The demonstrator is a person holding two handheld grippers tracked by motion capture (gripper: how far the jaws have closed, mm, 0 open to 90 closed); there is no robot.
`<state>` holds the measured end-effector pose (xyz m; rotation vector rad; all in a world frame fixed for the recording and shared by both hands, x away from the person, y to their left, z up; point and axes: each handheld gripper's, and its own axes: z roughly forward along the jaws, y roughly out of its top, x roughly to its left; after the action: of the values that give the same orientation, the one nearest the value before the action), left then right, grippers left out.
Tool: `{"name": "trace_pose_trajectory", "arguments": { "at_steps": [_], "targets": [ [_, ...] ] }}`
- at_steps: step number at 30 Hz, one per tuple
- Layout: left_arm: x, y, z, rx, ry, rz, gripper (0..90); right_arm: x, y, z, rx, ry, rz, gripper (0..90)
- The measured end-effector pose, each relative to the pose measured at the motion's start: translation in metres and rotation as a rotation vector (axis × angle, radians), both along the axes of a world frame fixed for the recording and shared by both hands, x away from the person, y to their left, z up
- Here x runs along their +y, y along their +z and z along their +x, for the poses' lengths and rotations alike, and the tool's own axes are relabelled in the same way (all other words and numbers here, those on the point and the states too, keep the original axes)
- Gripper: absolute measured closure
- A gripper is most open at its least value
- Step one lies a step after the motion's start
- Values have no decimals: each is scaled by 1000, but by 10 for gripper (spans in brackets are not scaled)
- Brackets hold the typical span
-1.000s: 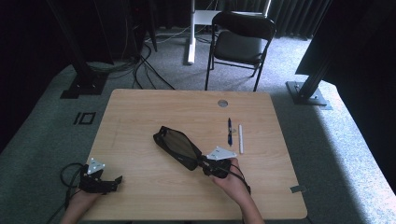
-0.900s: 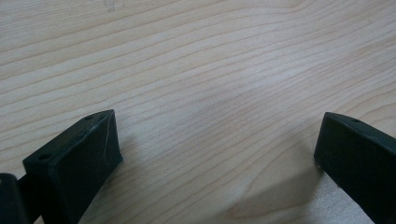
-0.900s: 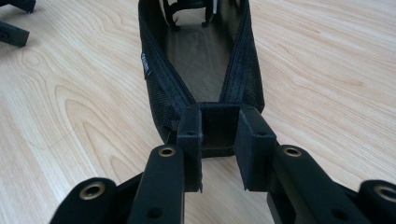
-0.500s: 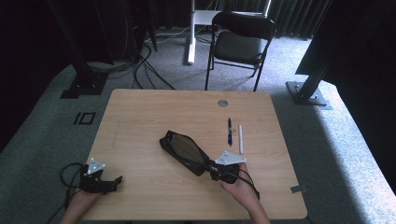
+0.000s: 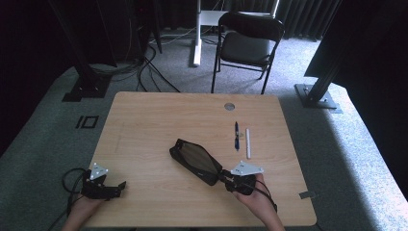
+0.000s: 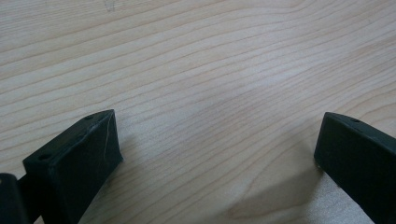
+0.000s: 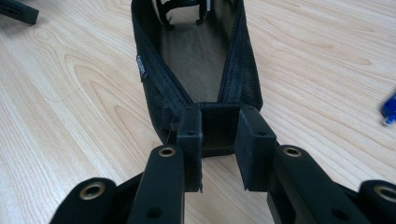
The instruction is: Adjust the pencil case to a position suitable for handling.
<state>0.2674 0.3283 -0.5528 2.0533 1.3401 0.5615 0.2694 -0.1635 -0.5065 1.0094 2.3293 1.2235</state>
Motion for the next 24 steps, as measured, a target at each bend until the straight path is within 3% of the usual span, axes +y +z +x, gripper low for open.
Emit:
{"name": "trace_pose_trajectory", "arguments": {
  "at_steps": [24],
  "targets": [
    [0, 0, 0, 0, 0, 0, 5, -54, 0, -16, 10, -61, 20, 733]
  ]
}}
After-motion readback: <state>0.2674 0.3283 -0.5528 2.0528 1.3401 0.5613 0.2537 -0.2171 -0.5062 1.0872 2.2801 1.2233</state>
